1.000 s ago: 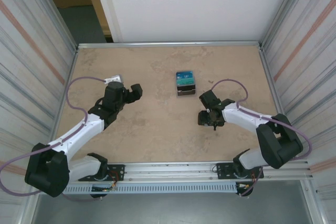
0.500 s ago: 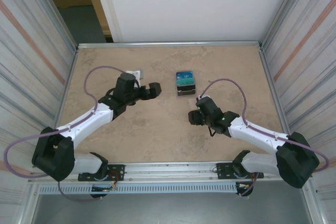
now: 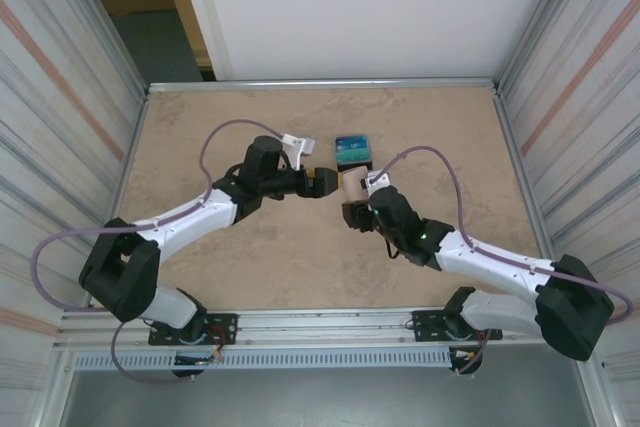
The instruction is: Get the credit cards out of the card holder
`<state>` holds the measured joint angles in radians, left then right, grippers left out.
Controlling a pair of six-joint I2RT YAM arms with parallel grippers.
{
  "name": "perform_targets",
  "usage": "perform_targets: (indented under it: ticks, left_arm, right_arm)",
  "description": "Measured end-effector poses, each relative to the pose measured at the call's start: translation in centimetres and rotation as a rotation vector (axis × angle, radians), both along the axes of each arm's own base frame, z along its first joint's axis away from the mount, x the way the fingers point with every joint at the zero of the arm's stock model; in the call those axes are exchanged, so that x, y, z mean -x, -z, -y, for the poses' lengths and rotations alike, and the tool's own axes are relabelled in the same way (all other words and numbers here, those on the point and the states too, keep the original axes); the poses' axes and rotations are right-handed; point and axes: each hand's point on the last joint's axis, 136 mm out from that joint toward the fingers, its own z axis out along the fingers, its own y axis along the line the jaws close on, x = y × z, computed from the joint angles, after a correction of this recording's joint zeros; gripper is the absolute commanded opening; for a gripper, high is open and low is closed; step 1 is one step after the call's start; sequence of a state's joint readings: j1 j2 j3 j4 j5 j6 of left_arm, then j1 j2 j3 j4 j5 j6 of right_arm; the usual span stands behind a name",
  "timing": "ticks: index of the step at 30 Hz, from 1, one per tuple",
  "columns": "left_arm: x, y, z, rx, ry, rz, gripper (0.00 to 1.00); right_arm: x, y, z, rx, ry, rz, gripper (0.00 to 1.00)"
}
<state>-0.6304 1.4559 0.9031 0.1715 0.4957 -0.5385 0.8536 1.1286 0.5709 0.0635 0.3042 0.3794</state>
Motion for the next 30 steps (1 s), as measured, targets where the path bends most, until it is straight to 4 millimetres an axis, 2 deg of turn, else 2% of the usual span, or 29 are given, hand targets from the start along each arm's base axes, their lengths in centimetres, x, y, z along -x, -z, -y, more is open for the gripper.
perform_targets:
  ticks: [3, 9, 15, 18, 20, 25, 30]
  left_arm:
    - [0.4, -0.4, 0.5, 0.024, 0.029, 0.000, 0.79]
    - [0.9, -0.3, 1.4, 0.047, 0.073, -0.013, 0.63]
    - [0.9, -0.1, 1.6, 0.055, 0.079, -0.023, 0.51]
    - [0.7, -0.1, 1.5, 0.056, 0.072, -0.024, 0.42]
    - [0.5, 0.1, 1.4, 0.056, 0.064, -0.030, 0.32]
    - [0.2, 0.3, 1.2, 0.051, 0.058, -0.032, 0.16]
    - [0.1, 0.3, 0.9, 0.046, 0.073, -0.018, 0.09]
  right_arm:
    - [-0.2, -0.3, -0.6, -0.005, -0.010, 0.023, 0.63]
    - [-0.5, 0.3, -1.7, 0.012, -0.032, 0.028, 0.63]
    - [-1.1, -0.8, -3.0, -0.009, -0.052, 0.061, 0.63]
    - [-1.3, -0.9, -3.2, -0.010, -0.054, 0.065, 0.63]
    - [-1.4, -0.9, -3.4, -0.011, -0.057, 0.064, 0.64]
    - [-1.4, -0.9, -3.6, -0.007, -0.068, 0.063, 0.78]
    - [-1.1, -1.7, -4.0, -0.013, -0.102, 0.072, 0.98]
